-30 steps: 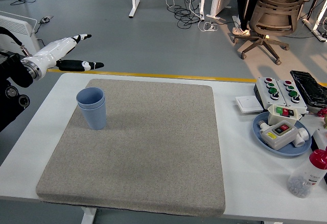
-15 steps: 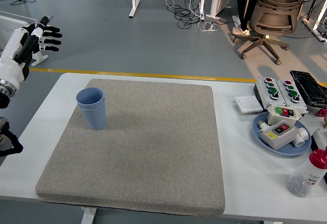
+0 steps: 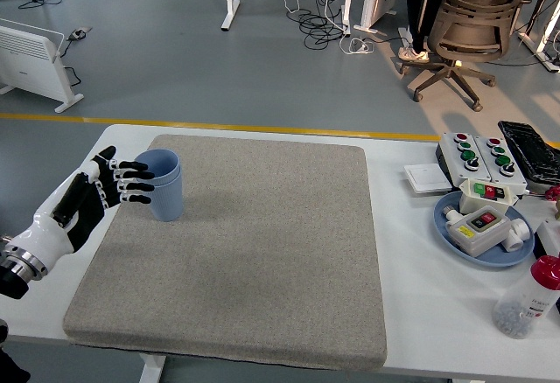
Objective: Push cup pick cup insert cup
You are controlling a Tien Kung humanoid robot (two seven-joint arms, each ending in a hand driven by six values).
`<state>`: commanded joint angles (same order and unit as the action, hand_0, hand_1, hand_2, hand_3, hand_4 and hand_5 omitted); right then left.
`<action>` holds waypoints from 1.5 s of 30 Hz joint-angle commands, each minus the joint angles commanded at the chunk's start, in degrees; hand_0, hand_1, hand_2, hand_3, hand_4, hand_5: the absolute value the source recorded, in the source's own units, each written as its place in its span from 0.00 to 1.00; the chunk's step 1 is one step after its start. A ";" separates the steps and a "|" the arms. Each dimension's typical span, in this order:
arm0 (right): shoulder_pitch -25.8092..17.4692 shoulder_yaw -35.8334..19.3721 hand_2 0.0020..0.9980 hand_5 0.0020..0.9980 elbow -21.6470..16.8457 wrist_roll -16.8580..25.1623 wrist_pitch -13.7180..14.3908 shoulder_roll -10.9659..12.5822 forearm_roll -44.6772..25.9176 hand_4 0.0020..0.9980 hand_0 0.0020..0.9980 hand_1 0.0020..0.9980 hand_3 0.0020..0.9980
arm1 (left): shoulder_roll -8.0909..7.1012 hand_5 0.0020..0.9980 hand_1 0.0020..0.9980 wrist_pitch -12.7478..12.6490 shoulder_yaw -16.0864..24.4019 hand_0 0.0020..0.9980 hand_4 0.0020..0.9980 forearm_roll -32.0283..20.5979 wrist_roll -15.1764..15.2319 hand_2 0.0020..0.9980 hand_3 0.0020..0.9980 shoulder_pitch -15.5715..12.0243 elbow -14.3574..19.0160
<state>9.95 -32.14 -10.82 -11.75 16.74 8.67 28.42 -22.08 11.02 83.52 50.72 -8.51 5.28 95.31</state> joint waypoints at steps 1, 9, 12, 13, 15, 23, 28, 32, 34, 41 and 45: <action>-0.02 -0.26 0.62 0.48 0.01 -0.09 -0.07 -0.07 0.39 0.13 0.67 0.61 0.58 | 0.31 1.00 0.68 0.60 -0.07 0.63 0.67 0.05 -0.12 0.67 0.63 -0.23 0.06; -0.10 -1.16 0.62 0.48 0.00 -0.51 -0.30 -0.38 1.83 0.13 0.67 0.61 0.58 | 0.26 1.00 0.69 2.46 0.07 0.66 0.66 0.36 -0.77 0.68 0.64 -1.25 -0.07; -0.14 -1.29 0.62 0.48 0.00 -0.56 -0.33 -0.38 2.09 0.13 0.67 0.61 0.58 | 0.34 1.00 0.69 2.34 0.46 0.66 0.66 0.33 -0.61 0.68 0.64 -1.60 -0.19; -0.15 -1.29 0.62 0.48 0.00 -0.56 -0.33 -0.38 2.09 0.13 0.67 0.61 0.58 | 0.36 1.00 0.69 2.30 0.52 0.63 0.65 0.29 -0.54 0.69 0.64 -1.66 -0.21; -0.19 -1.16 0.62 0.48 0.00 -0.53 -0.31 -0.35 1.85 0.13 0.67 0.61 0.58 | 0.46 1.00 0.69 1.88 0.72 0.63 0.65 0.77 -0.44 0.69 0.64 -1.87 -0.37; -0.19 -0.49 0.62 0.48 0.09 -0.31 -0.21 -0.31 0.59 0.13 0.67 0.61 0.58 | 0.89 1.00 0.69 -0.66 0.14 0.59 0.66 0.70 0.52 0.69 0.64 -1.68 -1.45; -0.05 -0.54 0.62 0.48 0.12 -0.37 -0.26 -0.35 0.71 0.13 0.67 0.61 0.58 | 1.59 1.00 0.73 -8.87 -0.86 0.63 0.67 -3.40 5.81 0.72 0.67 -1.90 -2.51; 0.06 -0.08 0.62 0.48 0.09 -0.22 -0.27 -0.28 0.14 0.13 0.67 0.61 0.58 | 2.56 1.00 0.96 -14.71 -0.17 0.95 0.69 -7.37 9.01 1.00 0.97 -2.53 -3.82; 0.13 0.08 0.62 0.48 0.09 -0.11 -0.25 -0.22 -0.09 0.13 0.67 0.61 0.58 | 2.81 1.00 0.96 -15.34 -0.08 0.95 0.69 -10.84 9.96 1.00 0.97 -3.13 -4.73; 0.57 0.67 0.62 0.48 0.14 0.19 -0.16 -0.11 -0.94 0.13 0.67 0.61 0.58 | 3.71 1.00 0.97 -16.07 -0.22 0.96 0.69 -15.34 11.10 1.00 1.00 -3.34 -6.07; 0.83 0.90 0.62 0.48 0.20 0.37 -0.13 -0.08 -1.35 0.13 0.67 0.61 0.58 | 3.76 1.00 0.97 -16.21 -0.26 0.96 0.69 -15.24 11.14 1.00 1.00 -2.92 -6.51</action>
<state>10.78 -31.24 -10.61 -11.38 16.62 8.59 27.07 -18.32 -5.19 83.27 35.48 2.63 2.36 88.80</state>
